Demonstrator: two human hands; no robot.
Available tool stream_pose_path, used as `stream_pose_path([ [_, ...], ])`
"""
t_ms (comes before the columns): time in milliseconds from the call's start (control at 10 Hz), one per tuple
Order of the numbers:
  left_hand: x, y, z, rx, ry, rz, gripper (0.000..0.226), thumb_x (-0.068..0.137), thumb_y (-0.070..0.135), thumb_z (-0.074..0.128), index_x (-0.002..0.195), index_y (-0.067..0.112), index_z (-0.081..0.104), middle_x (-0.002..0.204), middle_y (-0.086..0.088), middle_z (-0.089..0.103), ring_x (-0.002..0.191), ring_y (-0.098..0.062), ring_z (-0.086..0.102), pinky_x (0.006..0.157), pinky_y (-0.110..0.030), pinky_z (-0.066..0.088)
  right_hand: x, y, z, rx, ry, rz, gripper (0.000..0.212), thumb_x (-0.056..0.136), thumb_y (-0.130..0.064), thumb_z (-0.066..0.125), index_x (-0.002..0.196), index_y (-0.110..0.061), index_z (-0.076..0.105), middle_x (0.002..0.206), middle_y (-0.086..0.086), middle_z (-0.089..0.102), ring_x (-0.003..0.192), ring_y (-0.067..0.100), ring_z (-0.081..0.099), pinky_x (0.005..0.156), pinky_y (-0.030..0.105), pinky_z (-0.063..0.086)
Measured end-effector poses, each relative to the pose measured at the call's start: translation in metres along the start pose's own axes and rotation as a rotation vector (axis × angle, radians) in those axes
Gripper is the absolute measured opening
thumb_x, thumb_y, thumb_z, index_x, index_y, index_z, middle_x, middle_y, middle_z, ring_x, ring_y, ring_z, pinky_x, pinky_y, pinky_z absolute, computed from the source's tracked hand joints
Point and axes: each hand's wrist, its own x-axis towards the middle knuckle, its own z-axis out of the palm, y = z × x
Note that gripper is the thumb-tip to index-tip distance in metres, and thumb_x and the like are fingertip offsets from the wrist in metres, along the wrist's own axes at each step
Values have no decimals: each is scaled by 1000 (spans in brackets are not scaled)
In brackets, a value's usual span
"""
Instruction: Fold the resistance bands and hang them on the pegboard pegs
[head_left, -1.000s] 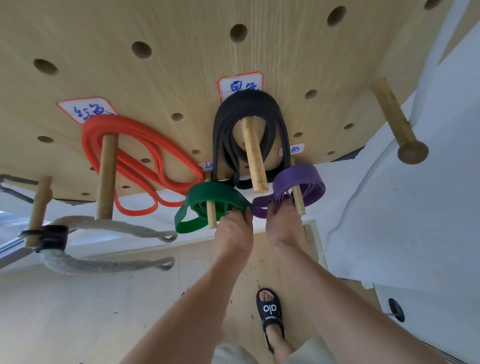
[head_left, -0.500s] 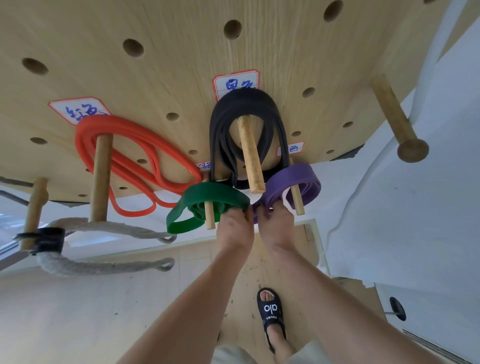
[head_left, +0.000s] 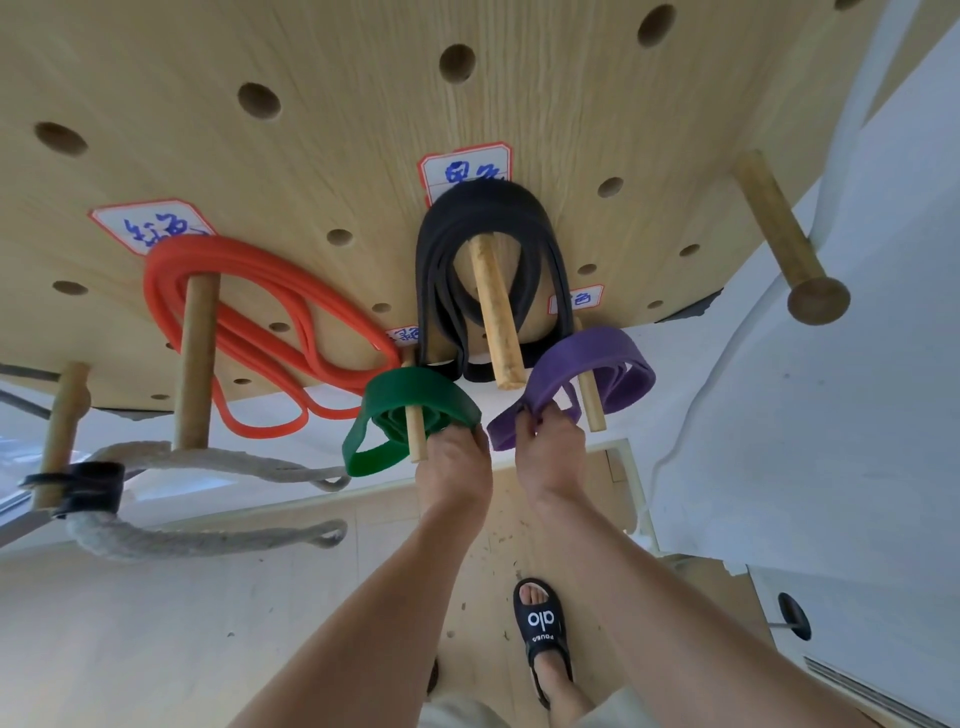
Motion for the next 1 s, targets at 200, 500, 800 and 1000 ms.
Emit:
stream_pose_path([
  [200,-1,10,2,-46,-84,32,31,104,24,50,76,11,58,78,-6,58,75,-33,59,64,-33,39,-2,-10,2,67,-59,38,19,99,-25,60,89,-9,60,81,4,64,78,27,60,67,30,39],
  [500,-8,6,-5,-116,-75,78,34,101,39,53,97,7,64,91,-11,72,86,-36,68,65,-34,49,-10,-11,-7,123,-51,131,17,97,-23,58,108,-9,57,94,6,64,84,28,60,73,32,43],
  [800,-22,-11,-7,-96,-113,91,41,96,21,55,136,13,51,97,-6,76,96,-32,69,76,-38,54,-25,-4,-11,107,-58,102,42,97,-30,64,132,-11,51,126,8,64,105,25,60,82,31,43],
  [1000,-41,-23,-22,-99,-74,172,37,99,19,55,135,9,54,95,-1,78,91,-25,71,77,-35,56,-43,2,-22,75,-87,148,54,100,-31,58,147,-9,44,140,13,57,127,30,56,89,30,40],
])
